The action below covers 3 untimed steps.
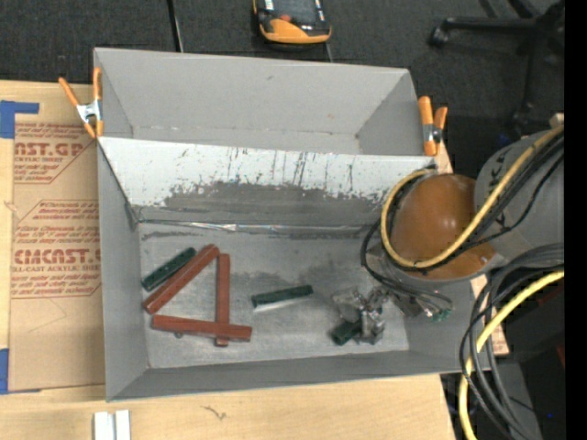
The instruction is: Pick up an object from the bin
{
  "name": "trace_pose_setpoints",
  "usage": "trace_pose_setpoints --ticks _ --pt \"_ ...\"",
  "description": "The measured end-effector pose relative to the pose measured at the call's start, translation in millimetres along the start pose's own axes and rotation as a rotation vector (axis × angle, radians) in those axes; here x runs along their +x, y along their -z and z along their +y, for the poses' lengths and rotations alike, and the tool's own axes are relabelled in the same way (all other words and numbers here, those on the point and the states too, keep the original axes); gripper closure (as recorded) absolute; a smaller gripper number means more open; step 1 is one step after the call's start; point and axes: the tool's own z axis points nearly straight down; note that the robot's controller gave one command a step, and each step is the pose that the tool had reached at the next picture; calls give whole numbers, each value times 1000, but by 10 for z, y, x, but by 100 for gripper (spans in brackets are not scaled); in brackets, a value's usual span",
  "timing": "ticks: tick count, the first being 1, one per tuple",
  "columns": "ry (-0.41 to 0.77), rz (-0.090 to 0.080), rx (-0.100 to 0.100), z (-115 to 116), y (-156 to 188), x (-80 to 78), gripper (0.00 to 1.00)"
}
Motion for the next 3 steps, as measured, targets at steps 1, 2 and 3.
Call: trace_pose_setpoints --ticks 1,2,3 --pt "0 2 -1 1 94 1 100" --pt "0 3 -2 2 150 1 100" --pt "0 4 -3 5 201 4 100"
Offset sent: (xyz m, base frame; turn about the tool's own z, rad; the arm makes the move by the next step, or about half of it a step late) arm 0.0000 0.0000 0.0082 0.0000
